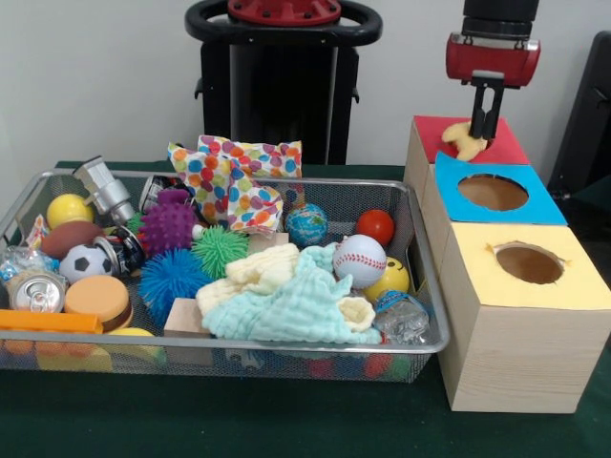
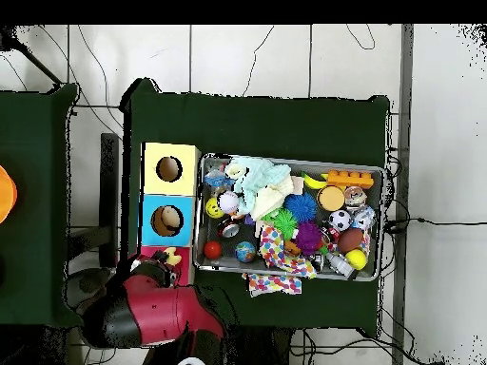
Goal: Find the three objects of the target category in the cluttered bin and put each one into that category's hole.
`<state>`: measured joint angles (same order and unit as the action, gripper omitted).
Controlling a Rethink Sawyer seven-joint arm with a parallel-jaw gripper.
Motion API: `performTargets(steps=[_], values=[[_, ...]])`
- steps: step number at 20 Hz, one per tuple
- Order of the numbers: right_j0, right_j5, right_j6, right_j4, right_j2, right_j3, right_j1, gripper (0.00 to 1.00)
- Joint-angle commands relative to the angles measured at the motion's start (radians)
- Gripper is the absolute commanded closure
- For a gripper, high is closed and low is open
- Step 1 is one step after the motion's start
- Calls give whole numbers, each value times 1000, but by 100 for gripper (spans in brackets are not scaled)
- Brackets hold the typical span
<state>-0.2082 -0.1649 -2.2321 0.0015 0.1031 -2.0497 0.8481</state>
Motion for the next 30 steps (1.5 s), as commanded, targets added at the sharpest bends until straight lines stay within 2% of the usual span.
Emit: performTargets(steps=[1,13,20,30], values=[[48,1,-55,-39,-98,-43,-7,100],[-14,-18,-85,-31,-45,-19,-34,100],[-22,78,-116,-27,-48,-25,-119,100],[4,146,-90,-59,-36,2,-179,100]])
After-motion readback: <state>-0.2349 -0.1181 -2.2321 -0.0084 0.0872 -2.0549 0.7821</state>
